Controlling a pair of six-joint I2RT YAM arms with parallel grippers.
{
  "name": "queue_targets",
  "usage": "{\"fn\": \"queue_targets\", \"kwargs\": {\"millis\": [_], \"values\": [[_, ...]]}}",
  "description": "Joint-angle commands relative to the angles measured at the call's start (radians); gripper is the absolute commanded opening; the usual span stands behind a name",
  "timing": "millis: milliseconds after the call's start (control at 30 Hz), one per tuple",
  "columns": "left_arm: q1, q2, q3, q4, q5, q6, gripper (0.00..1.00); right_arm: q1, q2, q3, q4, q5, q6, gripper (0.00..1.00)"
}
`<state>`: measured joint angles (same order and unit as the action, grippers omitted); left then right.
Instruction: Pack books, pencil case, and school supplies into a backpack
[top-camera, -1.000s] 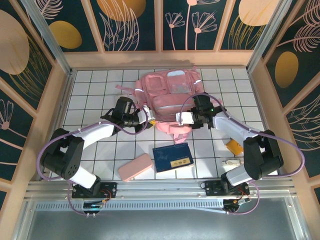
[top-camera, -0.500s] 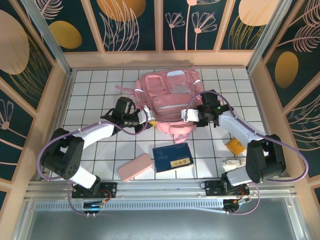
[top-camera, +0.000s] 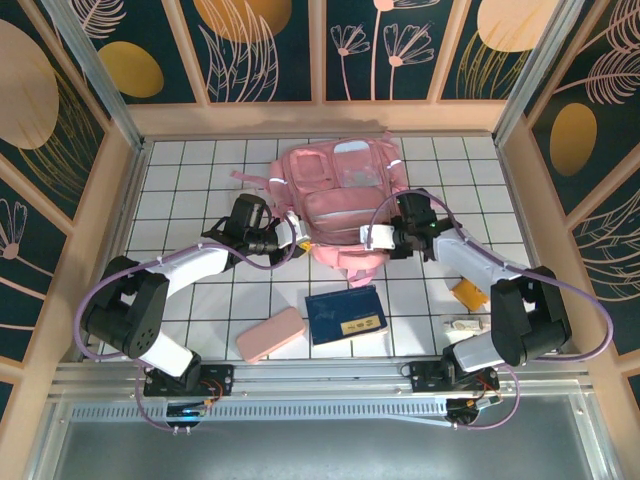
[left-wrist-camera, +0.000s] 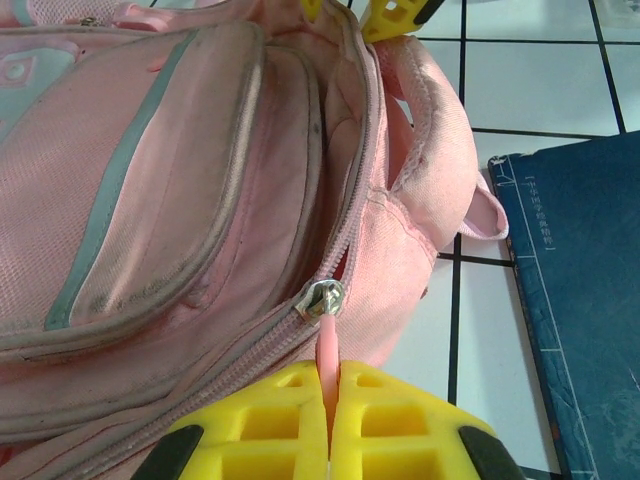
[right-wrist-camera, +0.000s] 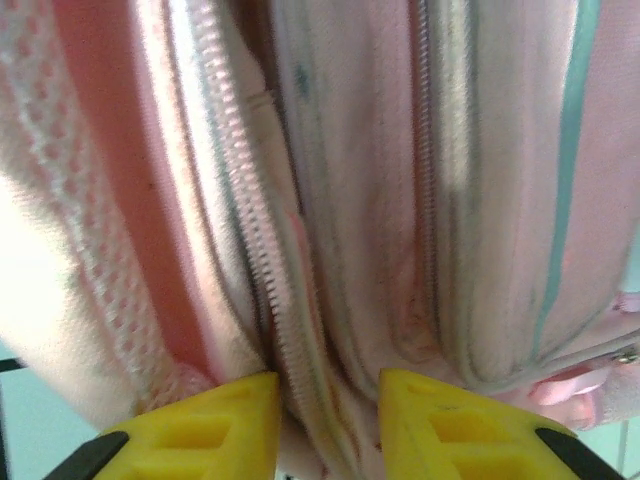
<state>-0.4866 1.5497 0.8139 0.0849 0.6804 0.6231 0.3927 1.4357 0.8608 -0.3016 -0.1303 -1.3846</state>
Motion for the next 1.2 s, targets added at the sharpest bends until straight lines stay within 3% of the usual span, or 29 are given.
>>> {"fn": "queue_targets", "kwargs": {"millis": [0, 67, 100, 167, 267, 500, 833, 1167], "values": [[-0.002, -0.007, 0.015, 0.033, 0.088, -0.004, 0.00, 0.024, 0.013, -0.025, 0.101, 0.053, 0.005, 0.27], [-0.003, -0.008, 0.017, 0.031, 0.086, -0.002, 0.00, 0.032, 0.015, -0.035, 0.147, 0.082, 0.004, 0.04], [-0.003, -0.009, 0.016, 0.029, 0.082, -0.002, 0.00, 0.037, 0.015, -0.038, 0.171, 0.100, 0.006, 0.00], [-0.003, -0.012, 0.018, 0.024, 0.076, -0.002, 0.00, 0.040, 0.000, -0.047, 0.219, 0.120, 0.022, 0.00], [0.000, -0.008, 0.035, 0.003, 0.041, -0.019, 0.00, 0.010, -0.070, -0.057, 0.275, 0.052, 0.063, 0.00], [0.021, -0.006, 0.045, -0.019, -0.132, 0.009, 0.00, -0.026, -0.274, -0.056, 0.416, -0.055, 0.080, 0.00], [0.148, 0.052, 0.075, 0.164, -0.254, -0.082, 0.00, 0.020, -0.343, 0.111, 0.374, -0.130, 0.160, 0.00], [0.203, 0.246, 0.206, 0.150, -0.231, -0.081, 0.00, 0.080, -0.400, 0.194, 0.292, -0.187, 0.113, 0.00]]}}
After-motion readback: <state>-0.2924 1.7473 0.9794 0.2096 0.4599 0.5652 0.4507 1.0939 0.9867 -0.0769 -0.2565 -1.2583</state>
